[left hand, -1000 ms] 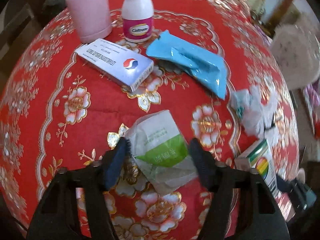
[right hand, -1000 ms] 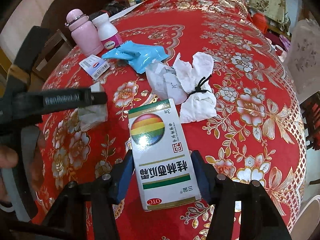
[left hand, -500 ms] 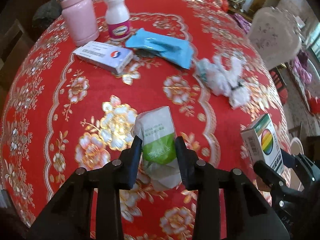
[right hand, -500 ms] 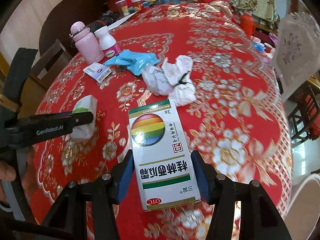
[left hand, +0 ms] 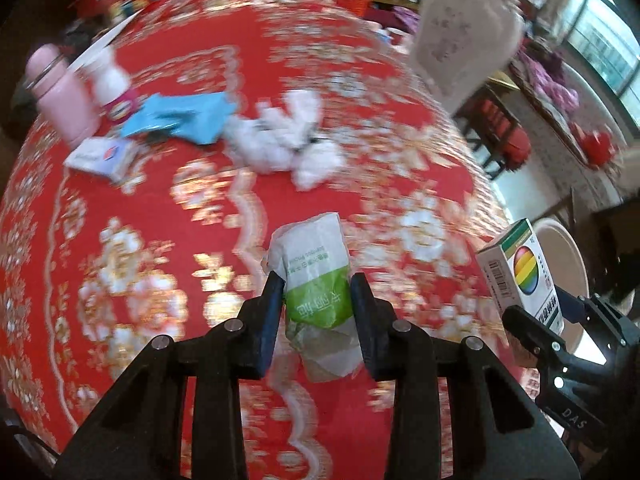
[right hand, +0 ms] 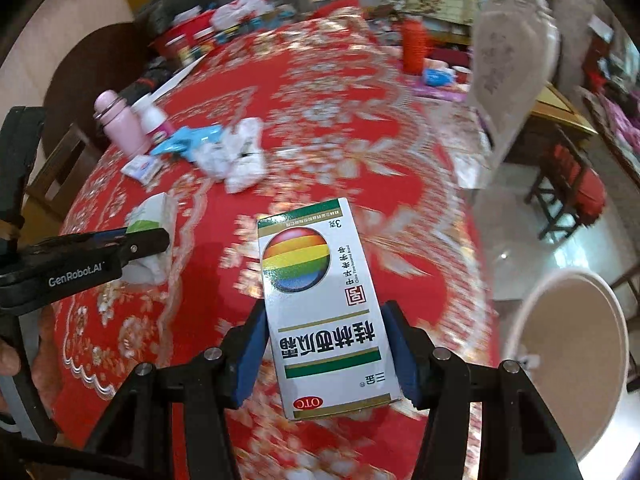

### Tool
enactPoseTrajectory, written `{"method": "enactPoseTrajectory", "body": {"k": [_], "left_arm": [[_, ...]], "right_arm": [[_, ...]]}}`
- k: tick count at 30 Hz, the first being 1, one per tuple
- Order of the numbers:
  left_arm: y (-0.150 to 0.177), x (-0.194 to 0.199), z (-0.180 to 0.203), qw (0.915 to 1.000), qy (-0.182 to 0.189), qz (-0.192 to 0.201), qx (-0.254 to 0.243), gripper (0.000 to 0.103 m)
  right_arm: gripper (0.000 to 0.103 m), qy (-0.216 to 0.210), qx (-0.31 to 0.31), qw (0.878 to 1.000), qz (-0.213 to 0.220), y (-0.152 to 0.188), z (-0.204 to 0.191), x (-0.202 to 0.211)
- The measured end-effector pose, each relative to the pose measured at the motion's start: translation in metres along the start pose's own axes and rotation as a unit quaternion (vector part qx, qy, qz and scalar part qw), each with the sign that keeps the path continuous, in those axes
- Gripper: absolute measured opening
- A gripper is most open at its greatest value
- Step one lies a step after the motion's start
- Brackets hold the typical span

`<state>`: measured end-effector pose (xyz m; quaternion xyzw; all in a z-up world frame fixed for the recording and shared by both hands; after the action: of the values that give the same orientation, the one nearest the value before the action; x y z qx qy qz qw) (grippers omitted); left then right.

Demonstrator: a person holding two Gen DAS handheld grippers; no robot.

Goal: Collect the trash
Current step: 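Carry the tissue pack and medicine box over the bucket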

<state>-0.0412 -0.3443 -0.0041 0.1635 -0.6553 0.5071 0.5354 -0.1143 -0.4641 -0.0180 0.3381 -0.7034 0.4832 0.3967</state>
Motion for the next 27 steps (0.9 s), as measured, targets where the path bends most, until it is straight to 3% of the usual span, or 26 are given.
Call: {"method": "enactPoseTrajectory", "body": {"k": [8, 16, 27], "left_arm": [[0.0, -0.01, 0.103, 0.9961, 0.064, -0.011, -0.06, 0.032], [0.01, -0.021, 0.207, 0.9856, 0.114, -0.022, -0.123, 0.032], [0.022, -0.039, 0.29, 0.9743, 0.156, -0.046, -0.155, 0.032]], "right_arm": [[0.055, 0.055, -0.063, 0.996, 0.007, 0.027, 0.086, 0.034], [0.055, 0.11, -0.116, 0.987, -0.004, 0.065, 0.172, 0.062], [0.055, 0.144, -0.163, 0.976, -0.008, 0.1, 0.255, 0.09]]}}
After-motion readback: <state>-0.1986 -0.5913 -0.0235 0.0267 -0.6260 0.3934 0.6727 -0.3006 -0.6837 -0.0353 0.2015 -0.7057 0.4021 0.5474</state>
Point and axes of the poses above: each gripper's, at about its wrist camera, not at the fingertips, and x roughly against the way its jaws point, z to its right, y to its underside, the point moved 8 cm from there along -x, roughly the way its jaws point, and after that the axes turned 5 degrees about z, right-handed, at the moved point
